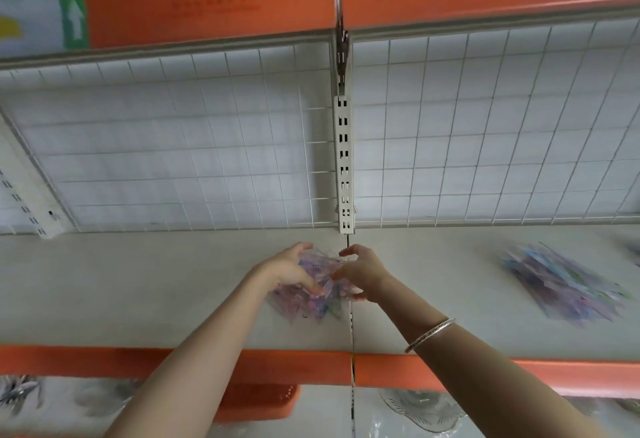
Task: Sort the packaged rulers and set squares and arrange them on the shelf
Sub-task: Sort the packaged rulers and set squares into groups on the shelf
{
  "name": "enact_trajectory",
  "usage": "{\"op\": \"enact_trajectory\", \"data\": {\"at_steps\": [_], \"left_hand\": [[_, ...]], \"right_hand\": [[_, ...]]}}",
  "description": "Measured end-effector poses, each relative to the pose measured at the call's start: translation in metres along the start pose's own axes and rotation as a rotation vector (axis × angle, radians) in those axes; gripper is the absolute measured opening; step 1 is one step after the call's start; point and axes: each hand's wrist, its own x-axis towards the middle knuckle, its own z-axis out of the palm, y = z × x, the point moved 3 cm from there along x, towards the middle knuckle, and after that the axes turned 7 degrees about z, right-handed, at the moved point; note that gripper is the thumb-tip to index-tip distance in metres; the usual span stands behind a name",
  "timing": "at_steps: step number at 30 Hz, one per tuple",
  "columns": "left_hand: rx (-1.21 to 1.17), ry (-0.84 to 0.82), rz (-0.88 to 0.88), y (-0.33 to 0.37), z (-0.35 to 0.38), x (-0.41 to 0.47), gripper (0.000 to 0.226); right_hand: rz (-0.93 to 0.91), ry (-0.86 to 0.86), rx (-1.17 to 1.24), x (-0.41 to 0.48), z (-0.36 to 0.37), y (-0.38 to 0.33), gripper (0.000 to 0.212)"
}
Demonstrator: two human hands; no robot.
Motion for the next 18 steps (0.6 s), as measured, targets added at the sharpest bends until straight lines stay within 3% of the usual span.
{"op": "enact_trajectory", "data": {"at_steps": [7,11,13,18], "left_hand": [[-0.087,0.004,0.037,-0.025,-0.022,-0.003,0.11],[-0.047,0.109,0.052,-0.047,-0.032,0.014,0.147],[0.009,0.114,0.076,-0.055,-0.032,0.025,0.152],[0.143,0.151,0.074,-0.024,-0.034,-0.005,0.093]], "right_hand": [[-0.073,0.154,-0.065,0.001,0.039,-0.007,0.05],[-0.126,0.215,-0.202,0.0,0.047,-0.012,0.048],[-0.124,0.22,-0.24,0.002,0.049,-0.013,0.049],[-0.113,0.25,-0.414,0.009,0.053,-0.017,0.048]]}}
